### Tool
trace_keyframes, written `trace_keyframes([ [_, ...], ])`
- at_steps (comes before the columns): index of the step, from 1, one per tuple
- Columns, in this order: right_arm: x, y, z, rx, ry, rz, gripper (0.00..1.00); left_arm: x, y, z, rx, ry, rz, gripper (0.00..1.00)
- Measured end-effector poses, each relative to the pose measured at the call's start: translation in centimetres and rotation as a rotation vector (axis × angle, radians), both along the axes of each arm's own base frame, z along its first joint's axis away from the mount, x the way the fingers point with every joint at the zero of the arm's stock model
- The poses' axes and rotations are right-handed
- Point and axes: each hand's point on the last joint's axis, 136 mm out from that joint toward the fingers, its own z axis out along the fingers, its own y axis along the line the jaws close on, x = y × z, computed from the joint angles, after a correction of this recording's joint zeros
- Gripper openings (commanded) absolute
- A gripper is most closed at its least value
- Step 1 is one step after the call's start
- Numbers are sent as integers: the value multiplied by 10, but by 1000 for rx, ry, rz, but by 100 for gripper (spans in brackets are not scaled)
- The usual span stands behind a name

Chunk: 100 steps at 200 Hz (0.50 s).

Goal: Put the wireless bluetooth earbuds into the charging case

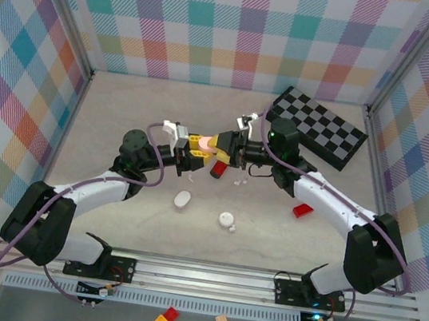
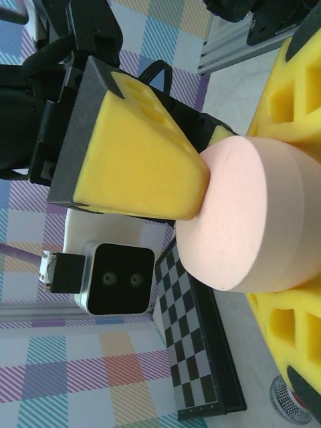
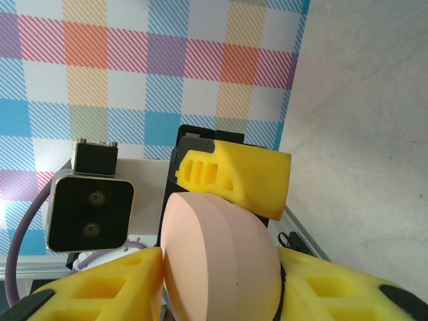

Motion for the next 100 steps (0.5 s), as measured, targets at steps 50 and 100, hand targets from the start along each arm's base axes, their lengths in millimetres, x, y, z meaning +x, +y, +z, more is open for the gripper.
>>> trace_keyframes([
  [50, -1, 0, 1, 12, 10, 4, 27, -1, 0, 0, 0, -1, -4, 35],
  [100, 3, -1, -4, -9, -30, -11, 22, -3, -1, -2, 3, 17, -19, 67],
])
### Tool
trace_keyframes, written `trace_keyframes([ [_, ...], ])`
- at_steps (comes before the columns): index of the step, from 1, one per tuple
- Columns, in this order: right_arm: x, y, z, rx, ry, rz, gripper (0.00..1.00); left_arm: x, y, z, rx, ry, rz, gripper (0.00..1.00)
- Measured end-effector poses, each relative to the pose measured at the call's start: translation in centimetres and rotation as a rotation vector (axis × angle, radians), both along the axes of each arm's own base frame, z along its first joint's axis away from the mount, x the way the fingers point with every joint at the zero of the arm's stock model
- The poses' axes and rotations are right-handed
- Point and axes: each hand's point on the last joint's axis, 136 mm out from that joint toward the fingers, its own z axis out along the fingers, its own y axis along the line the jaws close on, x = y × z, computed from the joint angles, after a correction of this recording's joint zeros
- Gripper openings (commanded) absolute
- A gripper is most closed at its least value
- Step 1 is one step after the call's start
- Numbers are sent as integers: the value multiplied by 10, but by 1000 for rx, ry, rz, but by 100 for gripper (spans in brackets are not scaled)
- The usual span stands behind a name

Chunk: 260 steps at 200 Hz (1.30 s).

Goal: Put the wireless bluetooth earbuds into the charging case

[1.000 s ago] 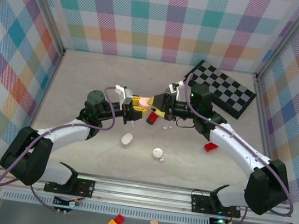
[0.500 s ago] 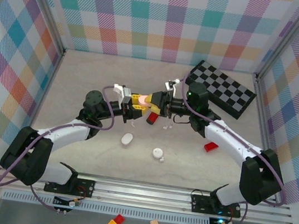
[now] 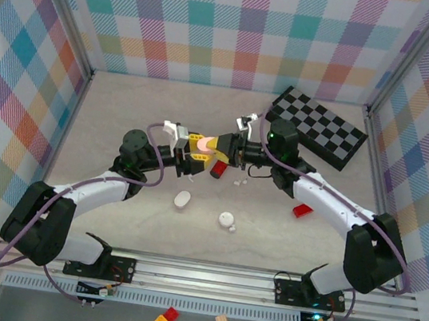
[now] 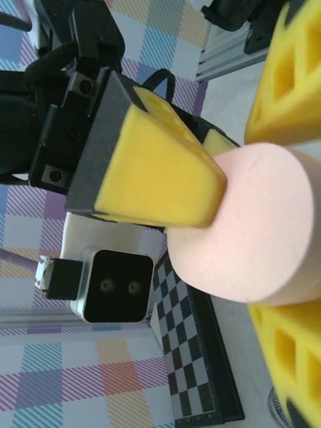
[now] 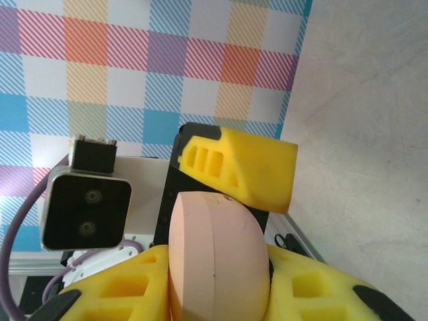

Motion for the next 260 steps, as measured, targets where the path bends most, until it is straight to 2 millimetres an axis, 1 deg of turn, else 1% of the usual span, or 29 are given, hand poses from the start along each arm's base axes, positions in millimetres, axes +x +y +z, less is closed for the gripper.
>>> trace_keyframes([
  [19, 5, -3, -6, -25, -9, -22, 22, -1, 0, -2, 3, 16, -3, 78],
  [31, 10, -8, -13, -47, -18, -46, 22, -1, 0, -3, 7, 23, -3, 92],
  [43, 16, -15, -21, -75, -25, -76, 22, -1, 0, -5, 17, 24, -2, 100],
  [58, 25, -26, -34, -109, -29, -116, 22, -1, 0, -12, 40, 41, 3, 100],
  [73, 35, -40, -51, -145, -23, -164, 22, -1, -3, -26, 84, 65, 11, 100],
  [94, 49, -61, -77, -207, -11, -238, 22, -9, -14, -47, 161, 93, -3, 100],
  [115, 69, -78, -99, -264, -4, -319, 22, -17, -28, -62, 221, 111, -25, 100],
  [139, 93, -102, -129, -338, 12, -422, 22, -20, -35, -78, 273, 128, -20, 100],
  [152, 104, -112, -148, -377, 31, -463, 22, -20, -37, -84, 292, 134, -17, 100],
  [161, 111, -119, -166, -409, 56, -487, 22, -20, -37, -88, 305, 138, -11, 100],
  [181, 118, -131, -201, -473, 114, -520, 21, -18, -36, -91, 317, 138, 5, 100],
  [198, 120, -138, -222, -508, 155, -537, 21, -16, -35, -92, 322, 138, 20, 100],
  [218, 124, -142, -235, -526, 185, -549, 22, -14, -34, -95, 334, 146, 32, 100],
  [230, 126, -143, -239, -530, 190, -553, 26, -14, -33, -96, 338, 148, 39, 100],
  [242, 130, -143, -238, -529, 187, -558, 32, -13, -33, -97, 341, 149, 47, 100],
  [260, 137, -143, -234, -526, 174, -564, 46, -11, -30, -99, 355, 160, 70, 100],
])
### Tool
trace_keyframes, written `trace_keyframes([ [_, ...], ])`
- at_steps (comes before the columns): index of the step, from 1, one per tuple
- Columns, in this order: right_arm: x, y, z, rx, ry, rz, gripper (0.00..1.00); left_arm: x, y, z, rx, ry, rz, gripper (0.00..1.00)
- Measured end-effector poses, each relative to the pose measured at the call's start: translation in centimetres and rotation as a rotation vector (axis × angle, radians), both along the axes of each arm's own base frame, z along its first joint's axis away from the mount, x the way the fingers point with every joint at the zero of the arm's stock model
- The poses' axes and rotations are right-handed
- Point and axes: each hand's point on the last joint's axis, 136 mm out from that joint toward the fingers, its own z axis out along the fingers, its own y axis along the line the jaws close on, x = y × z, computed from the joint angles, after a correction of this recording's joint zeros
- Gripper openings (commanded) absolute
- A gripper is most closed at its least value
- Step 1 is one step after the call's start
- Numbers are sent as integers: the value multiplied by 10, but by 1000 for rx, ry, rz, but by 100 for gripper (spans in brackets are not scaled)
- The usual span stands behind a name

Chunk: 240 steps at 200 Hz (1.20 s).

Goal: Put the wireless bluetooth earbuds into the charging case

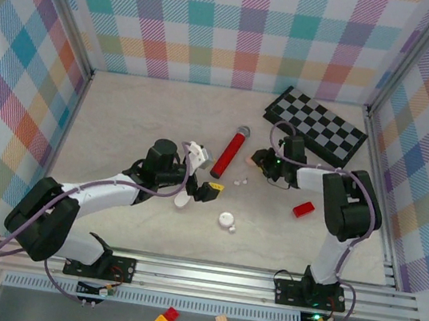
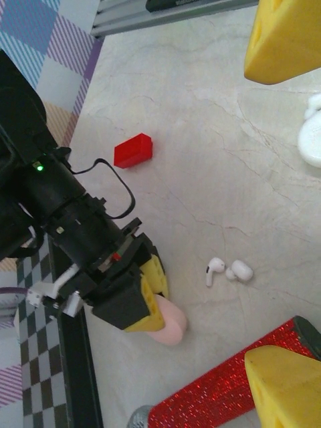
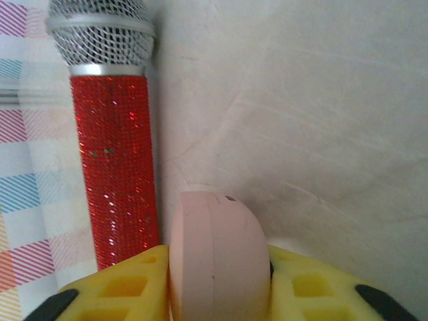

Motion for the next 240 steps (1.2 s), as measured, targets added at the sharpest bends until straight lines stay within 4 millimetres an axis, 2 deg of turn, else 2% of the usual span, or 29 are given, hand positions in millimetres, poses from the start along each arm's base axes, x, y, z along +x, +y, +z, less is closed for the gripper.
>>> trace_keyframes([
  [42, 9, -2, 8, -19, -11, -1, 68, 11, 11, -9, 58, 51, 100, 100],
  [69, 4, -17, 1, -59, 30, -32, 78, 19, 28, -8, 92, 79, 227, 100],
  [85, 1, -28, 7, -84, 29, -58, 81, 24, 42, -4, 105, 95, 323, 100],
  [111, -7, -43, 32, -116, -25, -83, 82, 29, 68, -3, 132, 146, 485, 100],
  [139, -16, -52, 60, -146, -102, -82, 83, 28, 92, -15, 212, 283, 641, 100],
  [166, -26, -55, 76, -168, -150, -57, 82, 17, 106, -32, 321, 407, 712, 100],
  [194, -37, -57, 86, -187, -176, -35, 82, 4, 104, -51, 498, 511, 709, 100],
  [240, -52, -61, 104, -208, -220, -12, 82, 0, 93, -76, 765, 624, 706, 93],
])
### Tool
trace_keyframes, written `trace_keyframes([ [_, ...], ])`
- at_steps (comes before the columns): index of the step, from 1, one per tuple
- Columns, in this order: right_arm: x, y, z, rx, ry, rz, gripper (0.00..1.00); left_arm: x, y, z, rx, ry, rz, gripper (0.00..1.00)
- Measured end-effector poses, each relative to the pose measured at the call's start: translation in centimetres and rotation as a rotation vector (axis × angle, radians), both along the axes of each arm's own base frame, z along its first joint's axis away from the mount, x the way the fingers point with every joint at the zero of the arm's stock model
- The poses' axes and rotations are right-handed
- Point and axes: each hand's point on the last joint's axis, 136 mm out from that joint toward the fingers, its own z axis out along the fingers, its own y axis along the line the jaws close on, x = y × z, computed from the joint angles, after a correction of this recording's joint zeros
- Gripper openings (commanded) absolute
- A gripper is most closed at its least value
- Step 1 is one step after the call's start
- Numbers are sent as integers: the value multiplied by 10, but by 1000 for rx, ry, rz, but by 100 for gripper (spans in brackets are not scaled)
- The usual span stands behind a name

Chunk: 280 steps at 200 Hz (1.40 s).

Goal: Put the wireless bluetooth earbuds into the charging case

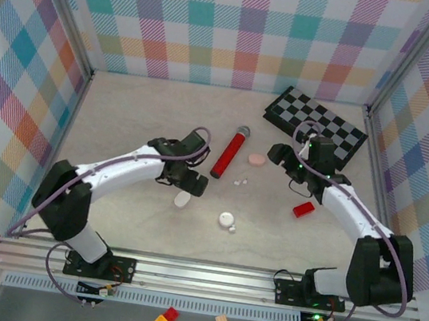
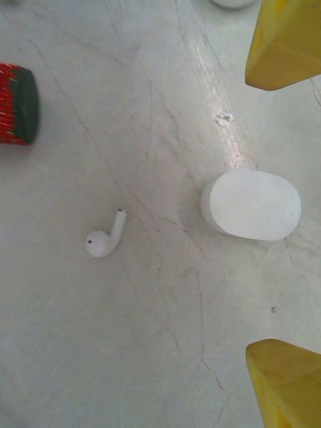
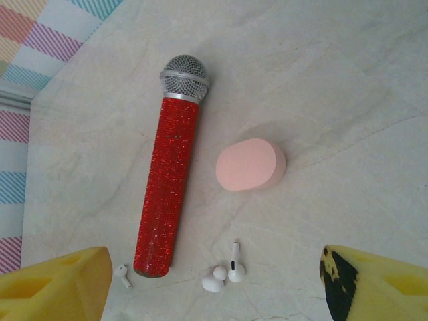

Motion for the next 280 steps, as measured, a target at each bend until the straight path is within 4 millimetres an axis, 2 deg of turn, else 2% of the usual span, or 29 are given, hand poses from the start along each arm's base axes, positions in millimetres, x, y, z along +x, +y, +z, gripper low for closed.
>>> trace_keyframes([
  [41, -13, -3, 4, -10, -15, 8, 81, -5, 3, -27, 126, 143, -5, 79],
  [99, -27, -7, -12, -25, 29, 8, 81, -14, 0, -62, 175, 273, -11, 77],
  [117, -28, -7, -14, -25, 34, 8, 82, -16, -2, -64, 172, 284, -14, 74],
  [166, -29, -7, -14, -25, 35, 8, 81, -18, -5, -66, 157, 296, -13, 54],
  [197, -29, -6, -13, -22, 35, 11, 81, -18, -6, -68, 157, 300, -14, 53],
  [209, -29, -6, -13, -19, 33, 13, 81, -18, -5, -69, 158, 301, -14, 49],
  [225, -31, -6, -10, -18, 30, 13, 81, -19, -5, -70, 160, 303, -13, 48],
  [244, -34, -7, -3, -16, 16, 13, 81, -21, -3, -71, 163, 308, -12, 41],
  [280, -39, -8, 13, -6, -24, 17, 81, -20, -3, -70, 160, 301, 0, 40],
])
